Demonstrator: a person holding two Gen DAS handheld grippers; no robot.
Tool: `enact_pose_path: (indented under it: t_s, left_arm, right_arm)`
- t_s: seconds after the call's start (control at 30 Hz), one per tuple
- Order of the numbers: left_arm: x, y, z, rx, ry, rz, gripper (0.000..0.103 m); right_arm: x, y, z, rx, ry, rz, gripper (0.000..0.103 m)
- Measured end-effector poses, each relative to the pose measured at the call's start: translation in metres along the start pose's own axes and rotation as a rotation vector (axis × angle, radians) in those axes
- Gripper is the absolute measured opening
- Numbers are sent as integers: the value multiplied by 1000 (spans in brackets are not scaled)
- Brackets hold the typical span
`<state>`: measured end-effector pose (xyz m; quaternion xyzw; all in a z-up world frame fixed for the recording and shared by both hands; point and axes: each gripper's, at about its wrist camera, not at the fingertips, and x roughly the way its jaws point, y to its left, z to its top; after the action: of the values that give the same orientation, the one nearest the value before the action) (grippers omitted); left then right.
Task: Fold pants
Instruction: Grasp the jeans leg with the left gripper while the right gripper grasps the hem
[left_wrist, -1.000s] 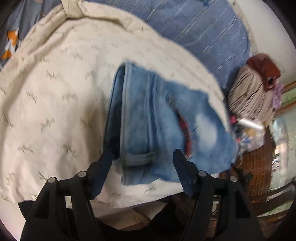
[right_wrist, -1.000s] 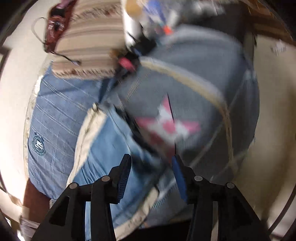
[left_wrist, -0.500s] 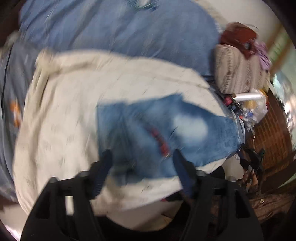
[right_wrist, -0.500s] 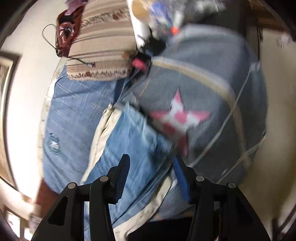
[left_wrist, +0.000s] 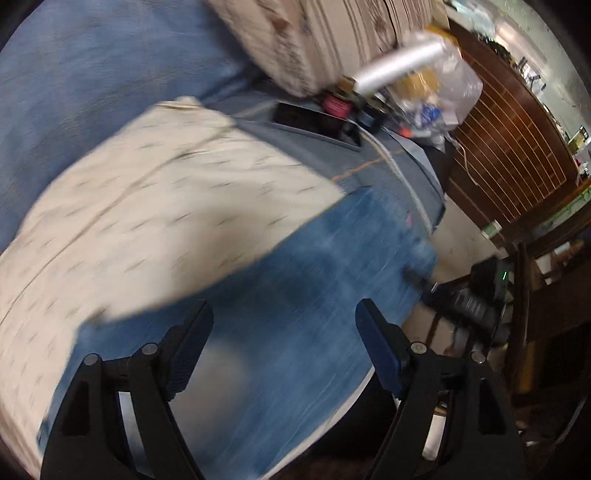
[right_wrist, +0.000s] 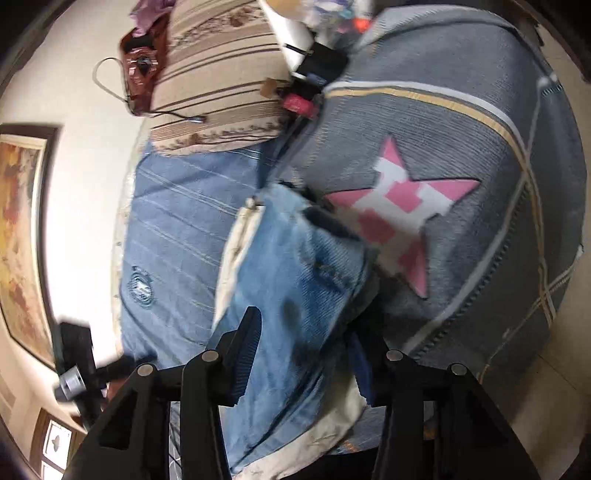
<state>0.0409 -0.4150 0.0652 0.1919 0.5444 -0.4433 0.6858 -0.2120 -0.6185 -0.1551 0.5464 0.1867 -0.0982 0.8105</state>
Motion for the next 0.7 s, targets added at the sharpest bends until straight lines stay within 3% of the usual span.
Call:
enact_pose_path:
  t_s: [0.17, 0.33, 0.5, 0.57, 0.6, 0.7]
  left_arm:
    - [70, -20, 53, 13, 115, -42, 79]
    - [114, -28, 84, 29, 187, -86, 79]
    - [152, -50, 92, 125, 297, -158, 79]
    - [157, -59, 88, 165, 307, -167, 83]
    - [155, -66, 84, 199, 285, -169, 86]
    - [152, -80, 78, 229, 285, -235, 85]
  right_arm:
    - [4, 0, -2, -26, 9, 41, 49]
    - [5, -5, -2, -17, -2, 87, 49]
    - [3, -15, -3, 19, -15, 142, 49]
    - [2, -17, -4, 21, -23, 161, 49]
    - [2, -19, -4, 17, -29, 166, 46]
    - [2, -23, -6, 34, -42, 175, 21]
